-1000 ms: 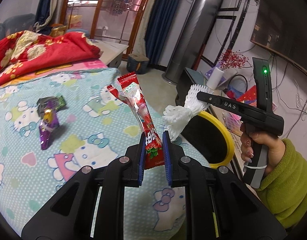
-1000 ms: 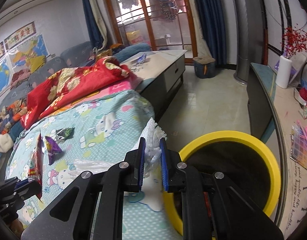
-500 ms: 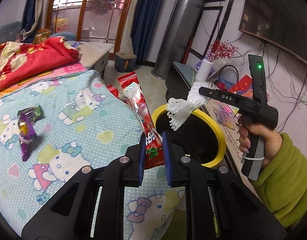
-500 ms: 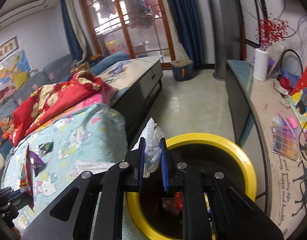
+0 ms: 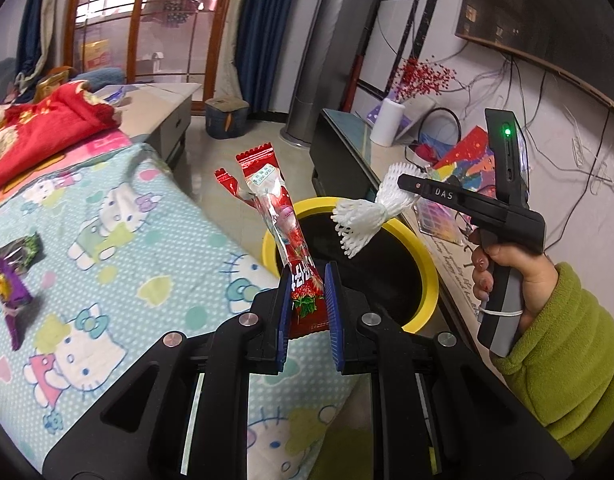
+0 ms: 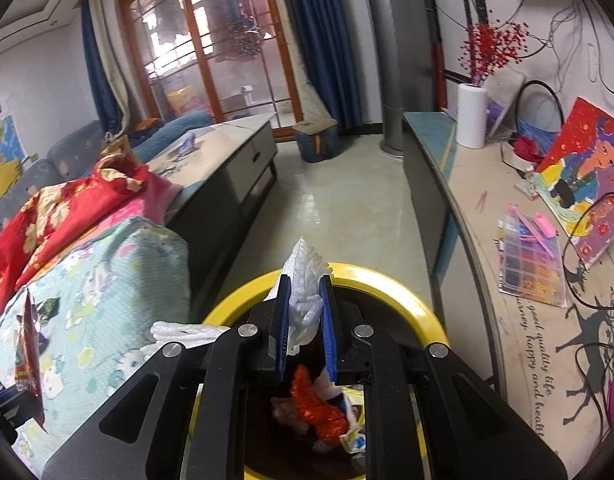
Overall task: Collect trash
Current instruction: 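Carry the red wrapper and white mesh over the yellow bin with both tools, then open both tools to drop the red wrapper and white mesh into the bin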
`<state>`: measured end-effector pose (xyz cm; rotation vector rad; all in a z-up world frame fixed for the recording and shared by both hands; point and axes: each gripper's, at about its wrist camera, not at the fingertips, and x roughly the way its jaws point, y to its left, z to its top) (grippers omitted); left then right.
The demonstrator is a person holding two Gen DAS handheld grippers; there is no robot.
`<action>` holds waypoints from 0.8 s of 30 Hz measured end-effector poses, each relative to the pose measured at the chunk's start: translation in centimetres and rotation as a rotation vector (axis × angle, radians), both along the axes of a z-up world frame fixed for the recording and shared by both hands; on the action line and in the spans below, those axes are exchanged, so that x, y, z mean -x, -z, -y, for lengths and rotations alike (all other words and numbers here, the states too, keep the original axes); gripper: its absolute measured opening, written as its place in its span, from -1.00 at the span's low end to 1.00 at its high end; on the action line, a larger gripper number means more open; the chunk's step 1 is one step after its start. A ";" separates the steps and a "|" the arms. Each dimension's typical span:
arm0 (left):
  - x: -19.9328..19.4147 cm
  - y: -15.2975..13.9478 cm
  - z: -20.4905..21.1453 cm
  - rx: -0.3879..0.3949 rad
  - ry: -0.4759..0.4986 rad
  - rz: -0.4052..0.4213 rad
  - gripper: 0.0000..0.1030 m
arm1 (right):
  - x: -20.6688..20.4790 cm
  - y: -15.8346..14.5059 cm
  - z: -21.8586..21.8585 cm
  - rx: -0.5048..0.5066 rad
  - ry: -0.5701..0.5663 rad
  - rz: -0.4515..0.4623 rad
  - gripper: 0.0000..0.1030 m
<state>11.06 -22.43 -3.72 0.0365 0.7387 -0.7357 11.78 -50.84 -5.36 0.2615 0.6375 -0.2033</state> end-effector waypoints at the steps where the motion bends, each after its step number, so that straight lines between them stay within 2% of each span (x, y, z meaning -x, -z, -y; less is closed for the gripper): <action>1: 0.0 0.1 0.3 -0.003 0.005 -0.001 -0.78 | 0.1 0.2 0.2 0.001 0.006 -0.003 -0.73; 9: -1.1 1.3 3.4 -0.022 0.055 -0.043 -0.79 | 0.4 1.9 2.4 0.005 0.063 -0.038 -0.71; 18: -1.8 2.8 7.0 -0.045 0.099 -0.075 -0.78 | 0.6 3.4 4.1 -0.041 0.080 -0.070 -0.68; 19: -2.0 3.0 7.2 -0.042 0.099 -0.084 -0.78 | 0.5 3.5 4.3 -0.047 0.082 -0.071 -0.66; 20: -2.1 3.1 7.4 -0.040 0.099 -0.091 -0.74 | 0.6 3.5 4.4 -0.054 0.081 -0.071 -0.53; 21: -2.2 3.3 7.6 -0.037 0.097 -0.093 -0.56 | 0.5 3.5 4.4 -0.060 0.078 -0.073 -0.44; 22: -2.3 3.3 7.7 -0.036 0.093 -0.093 -0.18 | 0.5 3.6 4.5 -0.066 0.075 -0.073 -0.32; 24: -2.5 3.2 7.5 -0.015 0.083 -0.100 0.18 | 0.6 3.4 4.5 -0.068 0.077 -0.068 -0.24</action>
